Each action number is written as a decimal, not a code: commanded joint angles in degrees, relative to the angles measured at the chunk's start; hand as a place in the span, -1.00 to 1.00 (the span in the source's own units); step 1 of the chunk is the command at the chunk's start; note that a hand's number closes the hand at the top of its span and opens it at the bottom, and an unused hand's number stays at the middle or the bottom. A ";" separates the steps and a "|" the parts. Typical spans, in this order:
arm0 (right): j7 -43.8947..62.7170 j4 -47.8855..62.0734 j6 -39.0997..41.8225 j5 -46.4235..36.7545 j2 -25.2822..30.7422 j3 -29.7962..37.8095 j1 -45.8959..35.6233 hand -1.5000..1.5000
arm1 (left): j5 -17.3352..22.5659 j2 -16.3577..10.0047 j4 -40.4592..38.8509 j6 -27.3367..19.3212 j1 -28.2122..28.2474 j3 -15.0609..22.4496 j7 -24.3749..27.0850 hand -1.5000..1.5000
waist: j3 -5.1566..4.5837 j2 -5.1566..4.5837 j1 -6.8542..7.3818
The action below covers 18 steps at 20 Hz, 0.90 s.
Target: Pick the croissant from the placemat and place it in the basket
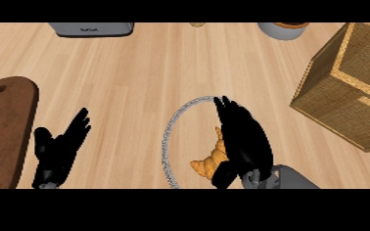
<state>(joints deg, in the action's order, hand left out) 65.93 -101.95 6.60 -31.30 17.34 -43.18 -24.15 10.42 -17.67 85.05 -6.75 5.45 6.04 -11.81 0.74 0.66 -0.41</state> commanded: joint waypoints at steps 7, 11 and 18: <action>2.95 11.16 0.13 -5.07 -5.99 0.01 1.83 -1.00 | -0.55 1.34 -5.67 1.03 1.03 0.86 -1.86 0.00 | -0.77 -0.93 0.66; 7.23 5.34 5.41 -3.48 -5.26 0.19 4.27 -1.00 | -0.27 0.93 -5.11 1.94 2.35 0.63 -2.08 0.00 | -0.82 -0.60 0.05; 2.54 8.62 4.88 -5.29 -5.94 3.15 5.31 -1.00 | -0.91 1.27 -5.14 1.63 1.93 0.13 -2.90 0.00 | -0.78 -0.67 0.12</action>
<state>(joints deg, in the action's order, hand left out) 63.29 -92.72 8.55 -36.61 11.19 -41.63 -19.12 10.10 -17.52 84.96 -5.25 5.26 5.03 -12.67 0.81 0.60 -0.14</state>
